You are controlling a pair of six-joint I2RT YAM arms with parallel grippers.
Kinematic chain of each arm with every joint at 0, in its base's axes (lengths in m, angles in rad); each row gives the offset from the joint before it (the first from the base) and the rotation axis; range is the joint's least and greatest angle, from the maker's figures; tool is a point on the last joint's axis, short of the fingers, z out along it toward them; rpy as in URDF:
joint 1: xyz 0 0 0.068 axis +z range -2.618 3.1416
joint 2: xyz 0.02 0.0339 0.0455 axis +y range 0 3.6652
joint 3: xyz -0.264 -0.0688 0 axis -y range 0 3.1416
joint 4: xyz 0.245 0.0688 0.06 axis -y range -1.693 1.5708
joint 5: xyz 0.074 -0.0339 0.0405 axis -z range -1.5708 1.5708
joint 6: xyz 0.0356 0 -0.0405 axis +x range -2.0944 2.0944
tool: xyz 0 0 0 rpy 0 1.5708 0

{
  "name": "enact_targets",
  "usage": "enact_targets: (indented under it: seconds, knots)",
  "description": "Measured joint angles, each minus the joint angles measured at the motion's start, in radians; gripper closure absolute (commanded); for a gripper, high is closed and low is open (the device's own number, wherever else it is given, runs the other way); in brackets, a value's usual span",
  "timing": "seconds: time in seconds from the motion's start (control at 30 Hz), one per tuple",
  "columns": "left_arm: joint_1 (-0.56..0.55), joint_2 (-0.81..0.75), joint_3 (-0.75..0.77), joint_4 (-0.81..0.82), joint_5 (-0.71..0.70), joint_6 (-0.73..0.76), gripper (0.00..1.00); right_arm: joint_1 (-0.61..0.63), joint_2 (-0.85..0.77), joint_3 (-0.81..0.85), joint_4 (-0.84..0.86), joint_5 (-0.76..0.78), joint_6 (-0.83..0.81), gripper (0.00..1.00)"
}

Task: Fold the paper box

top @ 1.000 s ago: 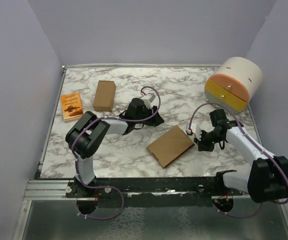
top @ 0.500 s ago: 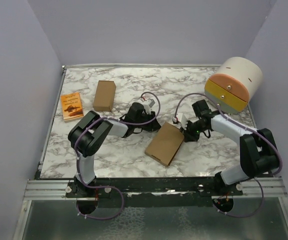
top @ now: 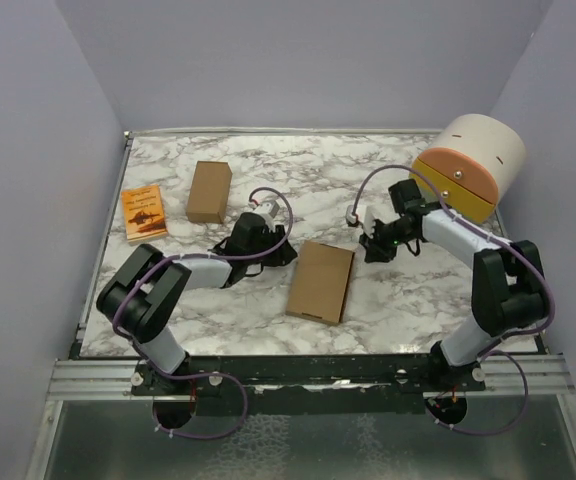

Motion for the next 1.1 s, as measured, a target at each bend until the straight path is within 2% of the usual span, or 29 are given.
enact_targets:
  seconds: [0.13,0.27,0.4,0.57,0.77,0.97,1.1]
  knots:
    - [0.005,-0.087,-0.034,-0.026,-0.023,0.013,0.62,-0.05,-0.054,-0.042,0.022,-0.02,-0.067,0.88]
    - [0.008,-0.088,-0.034,-0.032,-0.024,0.026,0.66,-0.041,-0.016,-0.053,0.054,-0.037,-0.073,0.97]
    - [0.01,-0.009,-0.004,-0.036,-0.005,0.031,0.71,-0.013,0.06,-0.03,0.097,-0.037,-0.063,0.99]
    - [-0.001,0.104,0.08,0.018,0.047,0.055,0.72,0.068,0.101,0.008,0.149,0.022,-0.038,0.99]
    - [-0.013,0.143,0.134,0.011,0.027,0.088,0.68,0.055,0.109,0.036,0.151,0.077,-0.076,0.89]
    - [-0.001,0.065,0.05,0.008,-0.007,0.045,0.59,0.032,0.069,0.033,0.12,0.063,-0.177,0.77]
    - [0.014,-0.051,-0.027,-0.064,-0.035,0.041,0.6,0.014,-0.022,-0.007,0.071,0.026,-0.229,0.8]
